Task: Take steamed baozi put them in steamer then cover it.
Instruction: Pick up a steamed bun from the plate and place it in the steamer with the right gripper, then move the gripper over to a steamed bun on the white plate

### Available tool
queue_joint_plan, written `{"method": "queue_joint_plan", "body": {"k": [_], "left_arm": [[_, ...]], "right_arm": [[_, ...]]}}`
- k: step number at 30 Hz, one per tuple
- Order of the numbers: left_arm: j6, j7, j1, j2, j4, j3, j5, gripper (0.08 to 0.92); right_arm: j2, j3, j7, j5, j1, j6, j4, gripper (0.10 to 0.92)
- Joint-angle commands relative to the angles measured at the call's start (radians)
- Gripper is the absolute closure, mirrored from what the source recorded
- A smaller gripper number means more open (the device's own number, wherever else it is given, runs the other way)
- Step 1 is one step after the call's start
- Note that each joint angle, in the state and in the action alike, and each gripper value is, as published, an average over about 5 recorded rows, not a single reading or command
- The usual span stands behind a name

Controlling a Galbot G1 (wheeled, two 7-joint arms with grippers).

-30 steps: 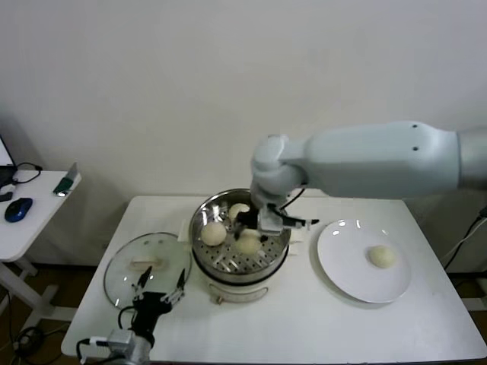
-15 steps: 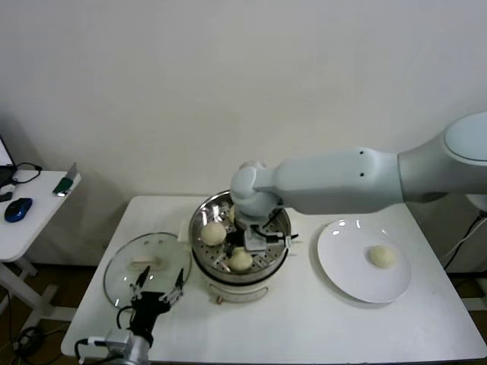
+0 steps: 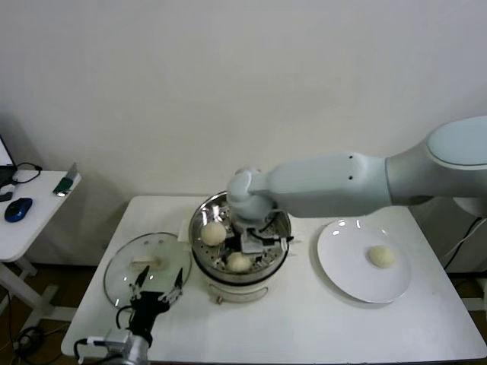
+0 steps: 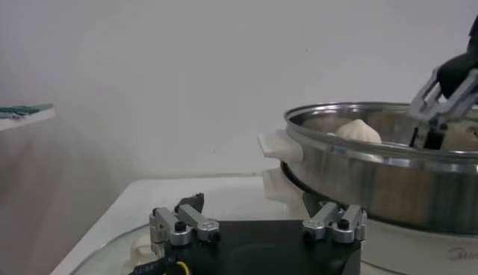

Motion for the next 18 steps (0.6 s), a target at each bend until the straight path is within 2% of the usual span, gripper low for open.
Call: {"method": "queue_joint_plan", "body": {"k": [1, 6, 8, 12, 18], "left_arm": [[0.0, 0.001, 0.0, 0.0, -0.002, 0.001, 0.0, 0.177], [-0.002, 0.0, 0.003, 0.002, -0.003, 0.0, -0.001, 0.177], [-0.002, 0.001, 0.003, 0.003, -0.002, 0.0, -0.002, 0.177], [0.001, 0.001, -0.002, 0.005, 0.001, 0.003, -0.003, 0.177], [0.005, 0.003, -0.012, 0.008, 0.013, 0.013, -0.001, 0.177]], "right_arm": [[-0.076, 0.012, -0.048, 0.174, 0.075, -0.05, -0.056, 0.204], [-0.253, -0.111, -0.112, 0.543, 0.221, -0.188, -0.173, 0.202], [-0.329, -0.165, -0.137, 0.616, 0.272, -0.224, -0.221, 0.202], [-0.49, -0.275, -0.179, 0.642, 0.334, -0.272, -0.267, 0.203], [-0.721, -0.321, -0.142, 0.603, 0.247, -0.378, -0.242, 0.203]]}}
